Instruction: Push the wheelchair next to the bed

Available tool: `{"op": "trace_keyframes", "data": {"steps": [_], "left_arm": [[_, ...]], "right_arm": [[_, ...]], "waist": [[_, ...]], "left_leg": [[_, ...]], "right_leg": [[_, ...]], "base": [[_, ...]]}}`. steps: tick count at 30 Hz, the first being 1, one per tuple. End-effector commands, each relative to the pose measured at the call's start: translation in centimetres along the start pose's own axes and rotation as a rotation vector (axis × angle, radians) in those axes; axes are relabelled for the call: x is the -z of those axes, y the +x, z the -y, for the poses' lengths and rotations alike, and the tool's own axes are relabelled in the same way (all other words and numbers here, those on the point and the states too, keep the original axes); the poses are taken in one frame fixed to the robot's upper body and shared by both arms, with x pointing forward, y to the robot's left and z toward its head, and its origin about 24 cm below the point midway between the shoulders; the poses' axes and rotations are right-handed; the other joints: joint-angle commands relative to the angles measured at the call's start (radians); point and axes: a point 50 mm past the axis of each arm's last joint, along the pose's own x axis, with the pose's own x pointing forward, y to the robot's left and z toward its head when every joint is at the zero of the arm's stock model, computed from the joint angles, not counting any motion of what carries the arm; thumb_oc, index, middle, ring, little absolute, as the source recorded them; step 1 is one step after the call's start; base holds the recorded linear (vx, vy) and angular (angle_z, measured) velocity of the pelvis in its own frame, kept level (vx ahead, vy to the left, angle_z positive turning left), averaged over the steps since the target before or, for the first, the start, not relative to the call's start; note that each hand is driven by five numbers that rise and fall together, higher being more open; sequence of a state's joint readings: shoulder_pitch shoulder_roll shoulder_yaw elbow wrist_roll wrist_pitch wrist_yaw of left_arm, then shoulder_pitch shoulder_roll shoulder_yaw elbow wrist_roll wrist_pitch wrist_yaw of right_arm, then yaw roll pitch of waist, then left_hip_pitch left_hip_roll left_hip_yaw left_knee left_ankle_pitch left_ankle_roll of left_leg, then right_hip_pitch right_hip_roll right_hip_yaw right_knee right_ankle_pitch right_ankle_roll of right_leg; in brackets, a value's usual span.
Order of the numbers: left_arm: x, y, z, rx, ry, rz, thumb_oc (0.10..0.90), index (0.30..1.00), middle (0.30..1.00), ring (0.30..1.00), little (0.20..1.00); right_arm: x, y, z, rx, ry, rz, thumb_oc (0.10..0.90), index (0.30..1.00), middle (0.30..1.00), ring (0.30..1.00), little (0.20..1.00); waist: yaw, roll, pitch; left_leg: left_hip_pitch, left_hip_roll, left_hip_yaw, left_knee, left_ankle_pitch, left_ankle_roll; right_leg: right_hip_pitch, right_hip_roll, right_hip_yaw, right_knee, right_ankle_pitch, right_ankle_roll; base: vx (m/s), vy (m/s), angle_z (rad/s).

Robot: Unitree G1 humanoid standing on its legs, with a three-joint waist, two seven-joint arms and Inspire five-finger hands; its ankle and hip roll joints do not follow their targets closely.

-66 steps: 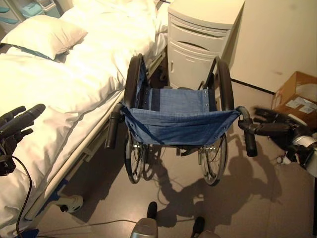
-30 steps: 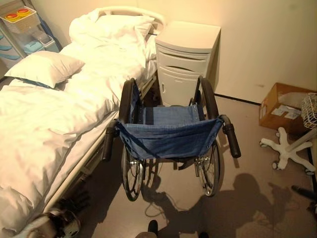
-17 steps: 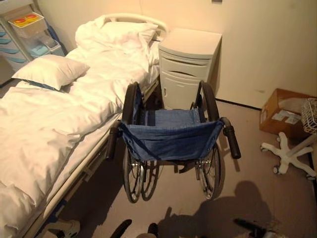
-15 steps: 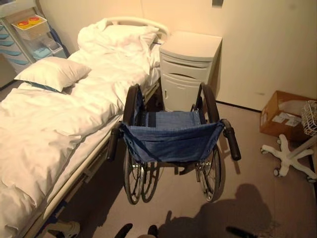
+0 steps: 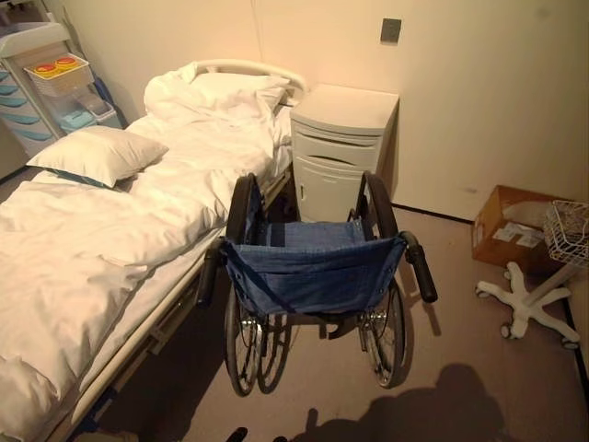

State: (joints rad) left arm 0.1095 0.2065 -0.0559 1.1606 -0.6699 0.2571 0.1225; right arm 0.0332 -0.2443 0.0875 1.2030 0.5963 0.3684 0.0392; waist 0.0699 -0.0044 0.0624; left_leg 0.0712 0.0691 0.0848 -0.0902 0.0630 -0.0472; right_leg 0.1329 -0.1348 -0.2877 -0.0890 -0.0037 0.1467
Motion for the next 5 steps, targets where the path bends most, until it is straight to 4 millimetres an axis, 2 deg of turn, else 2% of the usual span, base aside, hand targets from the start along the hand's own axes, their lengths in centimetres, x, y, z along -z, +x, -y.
{"op": "trace_keyframes", "data": {"steps": [1,5], "left_arm": [[-0.42,0.07,1.14,-0.021,0.032,-0.018,0.800,0.900,0.900,0.900,0.900],[-0.47,0.08,0.96,-0.019,0.048,-0.016,0.800,0.900,0.900,0.900,0.900]], "right_arm": [[2.08,0.31,-0.89,-0.050,-0.087,-0.122,0.800,0.900,0.900,0.900,0.900],[2.00,0.31,-0.91,-0.063,-0.104,-0.118,0.800,0.900,0.900,0.900,0.900]], "waist": [[-0.002,-0.007,0.050],[-0.005,-0.008,0.051]], "left_leg": [[0.037,-0.050,0.024,0.003,-0.095,0.021],[0.039,-0.051,0.027,0.003,-0.097,0.023]], "right_leg": [[-0.028,0.021,-0.002,0.030,0.015,-0.004],[-0.028,0.022,0.001,0.030,0.015,-0.005]], "base": [[0.00,0.000,0.00],[0.00,0.000,0.00]]}}
